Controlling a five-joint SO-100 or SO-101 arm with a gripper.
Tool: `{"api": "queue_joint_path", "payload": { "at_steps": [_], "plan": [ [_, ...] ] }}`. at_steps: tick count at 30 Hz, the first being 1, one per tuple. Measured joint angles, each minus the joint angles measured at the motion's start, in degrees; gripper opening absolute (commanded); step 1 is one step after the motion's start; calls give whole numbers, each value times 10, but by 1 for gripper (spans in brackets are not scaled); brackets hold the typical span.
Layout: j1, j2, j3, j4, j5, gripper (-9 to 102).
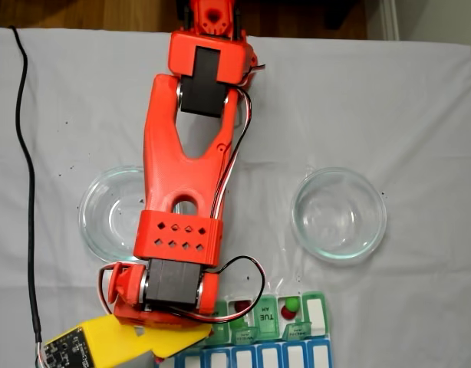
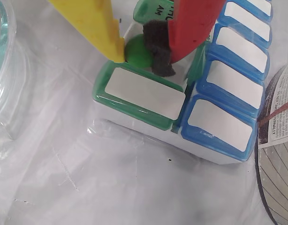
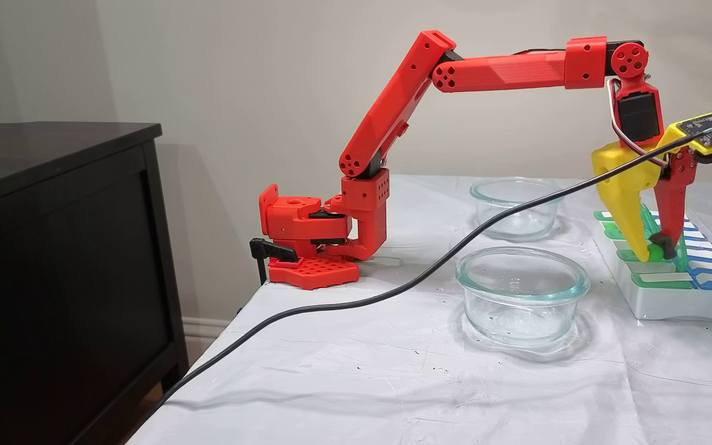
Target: Sort medicines into box.
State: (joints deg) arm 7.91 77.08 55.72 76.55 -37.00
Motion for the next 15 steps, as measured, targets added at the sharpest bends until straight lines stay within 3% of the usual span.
{"api": "queue_joint_path", "payload": {
  "at_steps": [15],
  "plan": [
    [-9,27,66,26,-23,0]
  ]
}}
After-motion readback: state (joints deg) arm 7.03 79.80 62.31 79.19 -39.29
